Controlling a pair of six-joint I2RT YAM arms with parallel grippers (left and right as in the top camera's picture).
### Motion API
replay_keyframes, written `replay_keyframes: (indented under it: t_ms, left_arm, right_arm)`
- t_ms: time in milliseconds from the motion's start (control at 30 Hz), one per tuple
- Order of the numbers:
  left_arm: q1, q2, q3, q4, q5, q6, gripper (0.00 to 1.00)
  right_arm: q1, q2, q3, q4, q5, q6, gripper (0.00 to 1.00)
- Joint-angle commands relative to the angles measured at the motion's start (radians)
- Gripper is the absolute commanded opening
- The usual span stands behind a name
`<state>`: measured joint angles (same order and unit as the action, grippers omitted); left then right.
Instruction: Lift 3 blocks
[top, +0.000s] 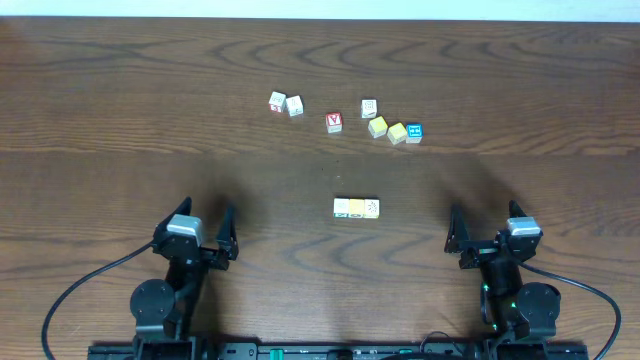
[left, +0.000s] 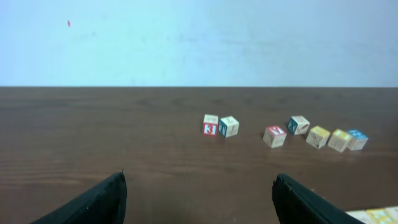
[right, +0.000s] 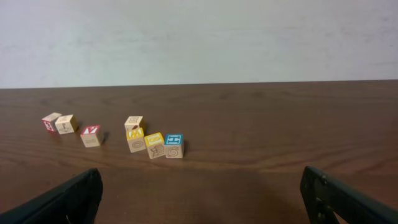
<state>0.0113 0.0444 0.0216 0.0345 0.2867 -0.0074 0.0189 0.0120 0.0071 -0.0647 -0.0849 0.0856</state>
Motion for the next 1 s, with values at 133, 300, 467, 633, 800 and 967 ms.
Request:
replay_keyframes:
  t_ms: [133,300,467,633,800,967]
  left_arm:
    - [0.005,-0.024,-0.018,0.013,0.008,0.019,0.75]
    - [0.005,-0.043,-0.018,-0.027,-0.023,0.018,0.75]
    - [0.005,-0.043,-0.018,-0.069,-0.026,0.018,0.75]
    - [0.005,-0.043,-0.018,-0.080,-0.026,0.014,0.75]
    - [0.005,-0.043,-0.018,-0.082,-0.026,0.014,0.76]
    - [0.005,-0.043,-0.018,-0.083,-0.025,0.014,0.76]
  right_arm:
    - [-0.006,-0.006,-0.002,-0.005,0.009,-0.016,0.99]
    - [-0.006,-0.006,-0.002,-0.005,0.009,-0.016,0.99]
    - [-0.006,-0.006,-0.002,-0.005,0.009,-0.016,0.99]
    - [-0.006,-0.006,-0.002,-0.005,0.009,-0.016,0.99]
    - [-0.006,-0.006,-0.002,-0.005,0.009,-0.016,0.99]
    - [-0.006,-0.006,-0.002,-0.005,0.009,-0.016,0.99]
